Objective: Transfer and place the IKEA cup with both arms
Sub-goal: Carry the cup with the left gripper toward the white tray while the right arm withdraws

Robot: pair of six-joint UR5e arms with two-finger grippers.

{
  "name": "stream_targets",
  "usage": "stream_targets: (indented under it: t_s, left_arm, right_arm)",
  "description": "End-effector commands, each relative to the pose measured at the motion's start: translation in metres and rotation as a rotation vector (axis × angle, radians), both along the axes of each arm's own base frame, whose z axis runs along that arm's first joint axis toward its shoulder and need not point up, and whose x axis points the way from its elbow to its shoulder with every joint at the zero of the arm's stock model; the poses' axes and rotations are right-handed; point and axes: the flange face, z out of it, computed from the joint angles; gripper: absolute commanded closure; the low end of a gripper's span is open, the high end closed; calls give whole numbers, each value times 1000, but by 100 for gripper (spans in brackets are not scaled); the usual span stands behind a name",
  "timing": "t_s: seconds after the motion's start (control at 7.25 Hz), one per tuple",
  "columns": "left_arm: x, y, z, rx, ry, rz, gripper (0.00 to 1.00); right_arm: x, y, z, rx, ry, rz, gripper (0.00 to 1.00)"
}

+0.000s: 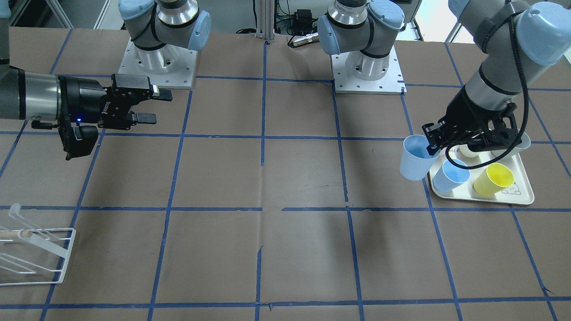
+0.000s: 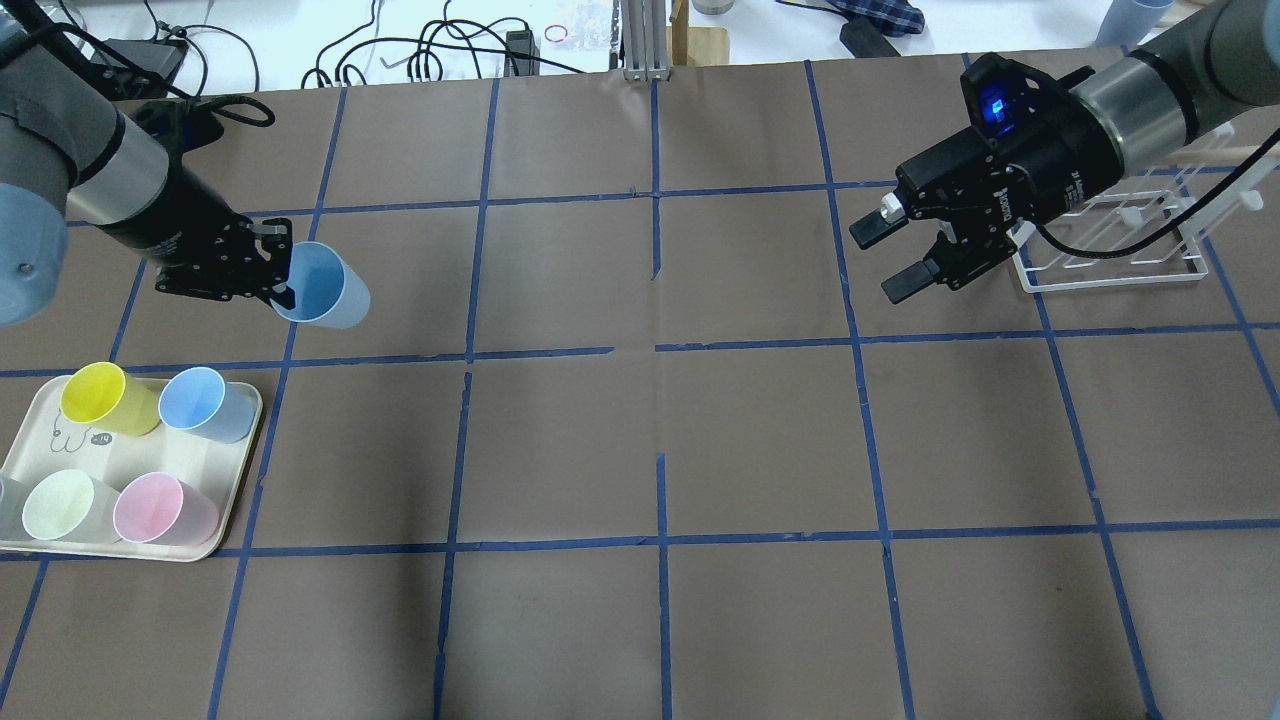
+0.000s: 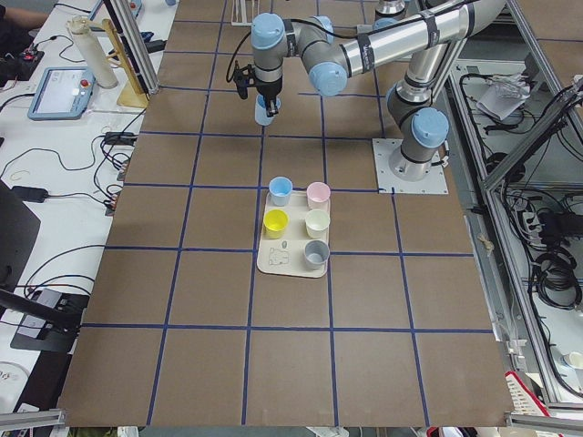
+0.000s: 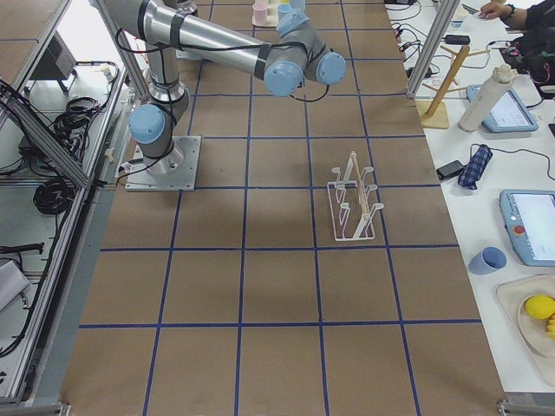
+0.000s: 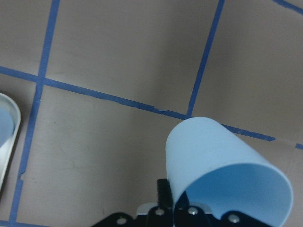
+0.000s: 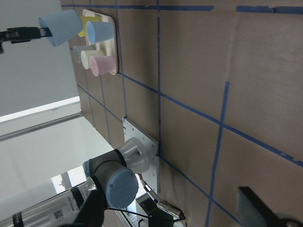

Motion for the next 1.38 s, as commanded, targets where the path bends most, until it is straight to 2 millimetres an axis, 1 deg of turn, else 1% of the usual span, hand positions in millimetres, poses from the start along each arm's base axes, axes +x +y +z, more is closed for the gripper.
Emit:
stream_targets:
  t_s: [0.0,0.14,0.28,0.41,0.55,0.69,0.83,0.97,1.1,1.24]
  left_arm:
    - [20,1,13,31,-41,-77,100]
    - [46,6,16,43,-35,-68,100]
    - [74,14,25,52,-23,-125,100]
    - [114,26,41,60,-10,-151,100]
    - [155,37,40,80,16,-150,100]
    - [199,49,32,86,30,-210,100]
    - [235,61,23,90,49,-230,100]
    - [261,62,12,76,43,-273,100]
    - [282,49,-9,54,13,-333,100]
    - [318,47,-22,54,-5,-345,100]
  right_arm:
    - [-16,-6,10,-2,235,53,0]
    - [-28,-10,10,-9,371,67,0]
    - [-23,-12,11,-10,488,80,0]
    - [-9,-16,15,-37,607,86,0]
    - [3,-22,25,-95,750,64,0]
    - [19,-26,32,-147,846,35,0]
    - [34,-24,45,-167,917,-68,0]
    - [57,-15,59,-175,996,-144,0]
    - [82,-8,73,-206,1014,-181,0]
    - [84,-6,92,-278,997,-226,0]
